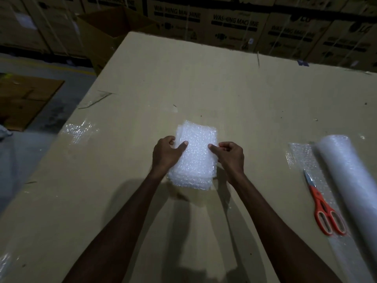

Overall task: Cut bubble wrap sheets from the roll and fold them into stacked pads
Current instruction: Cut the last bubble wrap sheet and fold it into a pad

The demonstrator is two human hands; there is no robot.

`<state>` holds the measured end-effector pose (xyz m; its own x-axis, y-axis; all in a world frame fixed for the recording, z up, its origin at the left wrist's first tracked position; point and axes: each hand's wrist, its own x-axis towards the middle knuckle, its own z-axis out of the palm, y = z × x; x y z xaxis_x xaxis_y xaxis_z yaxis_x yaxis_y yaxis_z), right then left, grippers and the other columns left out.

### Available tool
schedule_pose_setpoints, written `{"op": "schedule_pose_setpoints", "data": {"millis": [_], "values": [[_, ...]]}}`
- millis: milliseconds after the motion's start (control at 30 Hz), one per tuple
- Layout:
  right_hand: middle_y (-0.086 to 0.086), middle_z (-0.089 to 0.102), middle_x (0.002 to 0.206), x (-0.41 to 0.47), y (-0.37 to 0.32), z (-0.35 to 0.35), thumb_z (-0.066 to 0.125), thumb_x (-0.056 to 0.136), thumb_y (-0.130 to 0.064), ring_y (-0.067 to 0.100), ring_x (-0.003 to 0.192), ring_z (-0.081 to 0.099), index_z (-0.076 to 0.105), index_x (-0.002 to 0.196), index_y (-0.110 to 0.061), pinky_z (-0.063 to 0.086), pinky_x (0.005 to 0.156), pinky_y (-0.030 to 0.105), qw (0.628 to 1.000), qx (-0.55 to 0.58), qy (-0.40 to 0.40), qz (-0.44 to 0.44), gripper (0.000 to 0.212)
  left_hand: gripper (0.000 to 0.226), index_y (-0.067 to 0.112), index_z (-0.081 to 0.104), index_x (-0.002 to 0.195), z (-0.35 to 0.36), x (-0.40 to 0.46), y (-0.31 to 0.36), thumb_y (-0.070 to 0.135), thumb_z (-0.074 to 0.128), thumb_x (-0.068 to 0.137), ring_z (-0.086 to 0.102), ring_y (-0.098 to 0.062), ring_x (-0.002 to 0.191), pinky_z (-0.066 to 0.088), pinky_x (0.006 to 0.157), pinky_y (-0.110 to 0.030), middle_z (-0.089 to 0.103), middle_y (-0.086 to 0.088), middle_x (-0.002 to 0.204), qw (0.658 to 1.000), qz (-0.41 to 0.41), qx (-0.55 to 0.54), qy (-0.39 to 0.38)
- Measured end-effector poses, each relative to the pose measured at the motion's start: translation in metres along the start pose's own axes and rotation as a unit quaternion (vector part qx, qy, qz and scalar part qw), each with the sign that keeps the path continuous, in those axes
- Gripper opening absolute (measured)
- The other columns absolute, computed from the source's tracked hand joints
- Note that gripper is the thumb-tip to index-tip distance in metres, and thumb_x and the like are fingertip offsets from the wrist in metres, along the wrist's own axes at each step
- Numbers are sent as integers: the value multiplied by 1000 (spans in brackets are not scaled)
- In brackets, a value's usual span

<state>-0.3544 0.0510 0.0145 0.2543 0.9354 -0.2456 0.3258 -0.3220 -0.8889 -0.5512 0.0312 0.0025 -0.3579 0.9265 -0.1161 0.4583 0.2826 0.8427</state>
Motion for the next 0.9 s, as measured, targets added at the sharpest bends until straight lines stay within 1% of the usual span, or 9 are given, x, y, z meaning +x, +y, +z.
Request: {"op": "schedule_pose_setpoints", "data": {"millis": [100, 167, 233, 333, 467, 567, 667, 767, 900], "values": [[4, 77, 94, 0, 3, 1, 87, 55, -61, 24, 84, 73, 71, 95, -15, 63, 78, 49, 999, -4, -32, 35, 63, 52, 10, 61, 94, 0, 2, -7, 60, 68, 84, 64, -22, 84, 42, 62, -27, 69, -6, 101, 998, -34, 19, -49], [7, 75, 108, -5, 2, 2, 87, 67, -55, 26, 91, 72, 69, 109, -12, 62, 80, 47, 998, -44, -35, 26, 62, 73, 8, 61, 117, 0, 3, -9, 70, 65, 79, 65, -27, 100, 51, 75, -32, 68, -9, 117, 996, -47, 49, -65], [8, 65, 129, -10, 3, 4, 82, 81, -46, 25, 111, 65, 60, 129, -10, 53, 95, 38, 991, -124, -7, -52, 64, 85, 11, 47, 141, 2, 1, -11, 70, 63, 81, 53, -30, 123, 47, 98, -42, 55, -10, 139, 991, -25, 120, -52], [18, 48, 150, -22, 5, 11, 64, 97, -24, 32, 135, 48, 44, 147, 0, 36, 106, 30, 952, -196, -2, -234, 60, 84, 12, 24, 156, 7, -6, -8, 51, 62, 92, 30, -33, 144, 32, 112, -48, 29, -11, 160, 978, 111, 178, 16], [34, 38, 153, -16, 15, 29, 54, 88, 10, 51, 143, 37, 39, 146, 15, 35, 116, 57, 896, -281, -63, -337, 61, 73, 10, 24, 157, 12, -1, -8, 23, 62, 96, 22, -34, 150, 26, 116, -54, 22, -10, 164, 899, 311, 308, 24], [27, 22, 163, -13, 11, 35, 35, 103, -15, 40, 154, 20, 26, 154, 9, 21, 126, 48, 884, -325, -128, -312, 58, 67, 7, 39, 151, 13, 7, -13, 2, 61, 87, 32, -34, 147, 35, 110, -59, 32, -12, 161, 854, 363, 374, -16], [17, 5, 170, -11, 13, 36, 30, 110, -31, 25, 158, 3, 12, 160, 1, 5, 126, 33, 885, -348, -139, -276, 62, 49, 3, 46, 146, 13, 12, -27, 16, 41, 99, 37, -34, 144, 38, 109, -62, 38, -14, 157, 866, 355, 346, -67], [11, -4, 171, -8, 23, 37, 32, 110, -39, 20, 158, -4, 4, 162, -4, 2, 126, 35, 875, -371, -146, -273, 68, 69, 10, 27, 156, 6, 15, -33, 44, 9, 99, 20, -23, 152, 19, 120, -54, 20, -6, 165, 890, 301, 320, -127], [7, -9, 171, -5, 33, 34, 29, 109, -45, 16, 157, -8, -2, 162, -8, -4, 123, 31, 872, -376, -149, -275, 71, 73, 17, 12, 159, 4, 19, -44, 53, 3, 97, 10, -17, 154, 10, 122, -51, 6, 3, 166, 883, 303, 331, -140]]}}
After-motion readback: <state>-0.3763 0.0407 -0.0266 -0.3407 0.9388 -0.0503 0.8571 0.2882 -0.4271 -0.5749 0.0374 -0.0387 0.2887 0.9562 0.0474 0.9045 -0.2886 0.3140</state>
